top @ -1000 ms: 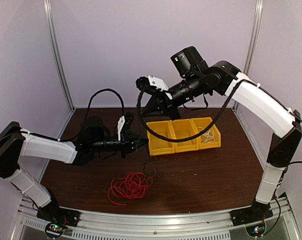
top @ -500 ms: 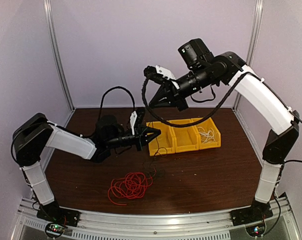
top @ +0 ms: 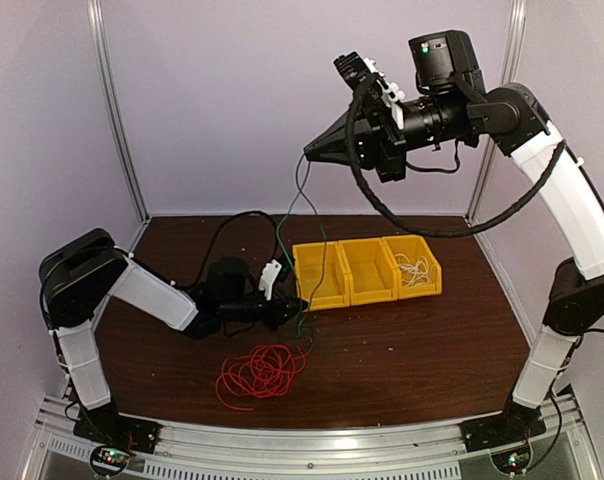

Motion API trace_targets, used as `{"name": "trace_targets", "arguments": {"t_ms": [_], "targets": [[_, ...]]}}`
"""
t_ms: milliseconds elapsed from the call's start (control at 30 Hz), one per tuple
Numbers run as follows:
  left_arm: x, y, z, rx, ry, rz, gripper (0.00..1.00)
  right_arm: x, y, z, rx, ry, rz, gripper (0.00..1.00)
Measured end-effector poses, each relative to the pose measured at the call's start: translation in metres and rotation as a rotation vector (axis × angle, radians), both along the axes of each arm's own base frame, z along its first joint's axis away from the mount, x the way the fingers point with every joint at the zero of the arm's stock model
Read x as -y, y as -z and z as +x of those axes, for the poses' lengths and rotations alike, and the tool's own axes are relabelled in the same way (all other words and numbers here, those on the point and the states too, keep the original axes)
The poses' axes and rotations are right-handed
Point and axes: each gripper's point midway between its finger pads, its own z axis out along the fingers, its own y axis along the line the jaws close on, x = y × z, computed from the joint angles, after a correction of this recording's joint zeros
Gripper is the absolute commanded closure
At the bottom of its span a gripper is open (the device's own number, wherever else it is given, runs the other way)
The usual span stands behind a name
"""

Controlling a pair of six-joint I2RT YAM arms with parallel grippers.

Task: Untangle the cables
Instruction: Untie one of the twisted cables from the tangled cable pile.

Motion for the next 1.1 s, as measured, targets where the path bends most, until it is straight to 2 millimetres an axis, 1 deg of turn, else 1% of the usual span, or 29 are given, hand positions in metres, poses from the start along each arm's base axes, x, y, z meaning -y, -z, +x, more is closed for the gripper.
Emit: {"name": "trace_targets", "arguments": {"t_ms": [100, 167, 300, 400, 500, 567, 600, 700, 733, 800, 867, 933, 1000, 1100], "targets": [[-0.005, 0.006, 0.002, -0.011, -0.028, 0.027, 0.97, 0.0, 0.0, 0.0, -0.001, -0.001, 0.0, 1.0], [-0.011, 0.01, 0.001, -0.025, -0.047, 0.054, 0.97, 0.0, 0.0, 0.0, 0.0, -0.001, 0.001, 1.0], [-0.03, 0.013, -0.005, -0.037, -0.093, 0.108, 0.98, 0.001, 0.0, 0.002, 0.002, 0.006, 0.001, 1.0], [-0.045, 0.012, -0.009, -0.031, -0.128, 0.15, 0.97, 0.003, 0.0, 0.008, 0.004, 0.023, 0.0, 1.0], [-0.059, 0.012, -0.015, -0.03, -0.15, 0.188, 0.9, 0.009, 0.003, 0.023, 0.007, 0.065, -0.007, 1.0], [-0.066, 0.01, -0.019, -0.026, -0.16, 0.207, 0.83, 0.014, 0.007, 0.039, 0.002, 0.109, -0.016, 1.0], [-0.069, 0.007, -0.019, -0.02, -0.166, 0.212, 0.77, 0.017, 0.01, 0.047, -0.001, 0.13, -0.019, 1.0], [-0.08, -0.008, -0.015, 0.014, -0.214, 0.241, 0.64, 0.031, 0.018, 0.083, -0.015, 0.224, -0.026, 1.0], [-0.084, -0.014, -0.011, 0.03, -0.242, 0.251, 0.57, 0.036, 0.02, 0.094, -0.024, 0.256, -0.027, 1.0], [-0.094, -0.034, -0.001, 0.078, -0.312, 0.269, 0.41, 0.046, 0.023, 0.113, -0.031, 0.312, -0.026, 1.0], [-0.106, -0.056, 0.009, 0.138, -0.383, 0.277, 0.3, 0.055, 0.025, 0.131, -0.032, 0.368, -0.022, 1.0], [-0.119, -0.083, 0.019, 0.204, -0.456, 0.271, 0.25, 0.059, 0.032, 0.144, -0.033, 0.407, -0.026, 1.0], [-0.133, -0.105, 0.029, 0.25, -0.516, 0.269, 0.24, 0.063, 0.047, 0.156, -0.051, 0.444, -0.045, 1.0], [-0.156, -0.135, 0.052, 0.3, -0.597, 0.282, 0.24, 0.066, 0.071, 0.17, -0.089, 0.485, -0.079, 1.0]]}}
